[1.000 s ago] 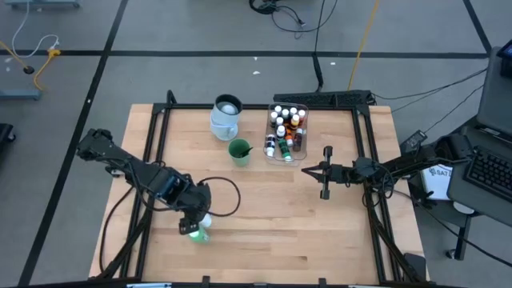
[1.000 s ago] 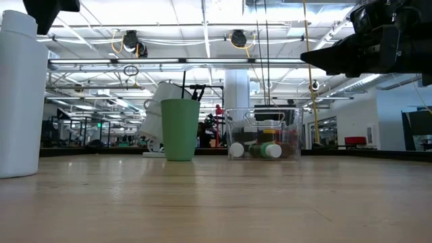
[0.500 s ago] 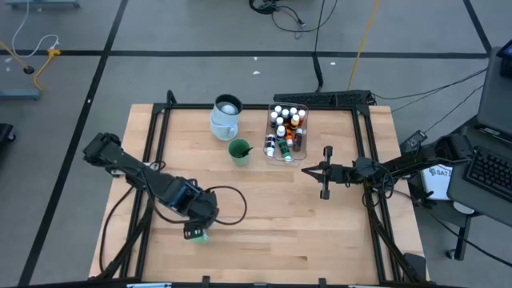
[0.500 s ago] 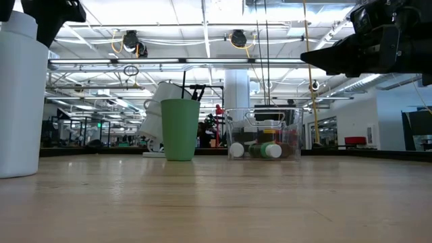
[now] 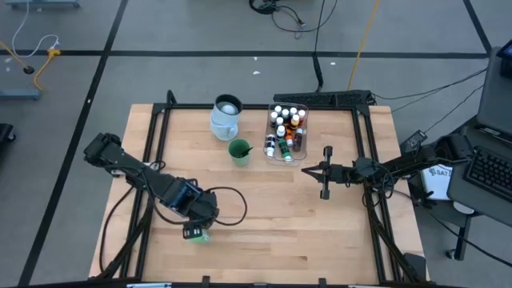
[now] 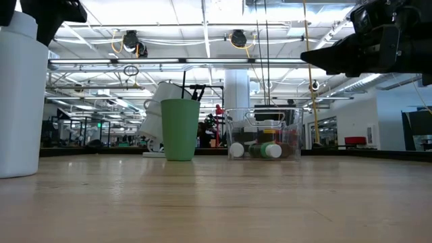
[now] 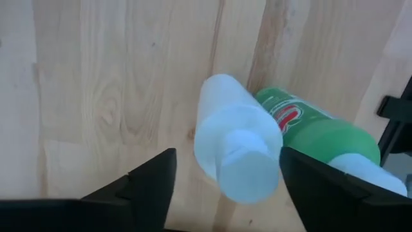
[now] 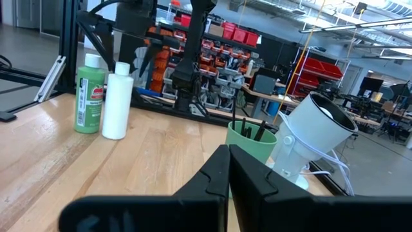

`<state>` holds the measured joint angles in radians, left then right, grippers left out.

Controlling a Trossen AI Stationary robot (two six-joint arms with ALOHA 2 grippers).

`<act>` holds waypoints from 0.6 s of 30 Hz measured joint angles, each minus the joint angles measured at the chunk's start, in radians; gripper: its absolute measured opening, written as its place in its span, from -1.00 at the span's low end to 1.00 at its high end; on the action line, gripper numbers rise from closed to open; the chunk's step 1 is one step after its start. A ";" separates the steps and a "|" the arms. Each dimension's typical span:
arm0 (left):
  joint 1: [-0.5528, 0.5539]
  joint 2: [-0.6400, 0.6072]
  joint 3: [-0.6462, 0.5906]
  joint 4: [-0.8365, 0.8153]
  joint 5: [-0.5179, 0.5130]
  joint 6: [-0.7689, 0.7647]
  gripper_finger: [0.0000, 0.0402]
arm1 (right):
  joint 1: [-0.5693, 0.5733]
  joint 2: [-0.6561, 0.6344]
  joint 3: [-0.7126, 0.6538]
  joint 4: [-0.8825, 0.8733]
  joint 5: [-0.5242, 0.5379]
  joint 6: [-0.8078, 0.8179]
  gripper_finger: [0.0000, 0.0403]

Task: Pick & Place Paint Supplies
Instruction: Put the large white paint bottle into the transparent bin

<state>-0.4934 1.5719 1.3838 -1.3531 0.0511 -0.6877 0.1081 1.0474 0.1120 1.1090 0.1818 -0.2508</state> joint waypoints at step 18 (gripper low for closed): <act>0.001 -0.001 0.001 -0.003 -0.026 0.128 -0.49 | 0.000 0.000 0.000 0.000 0.000 0.001 -0.99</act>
<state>-0.4923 1.5707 1.3846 -1.3560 0.0250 -0.5597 0.1081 1.0475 0.1120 1.1094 0.1818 -0.2497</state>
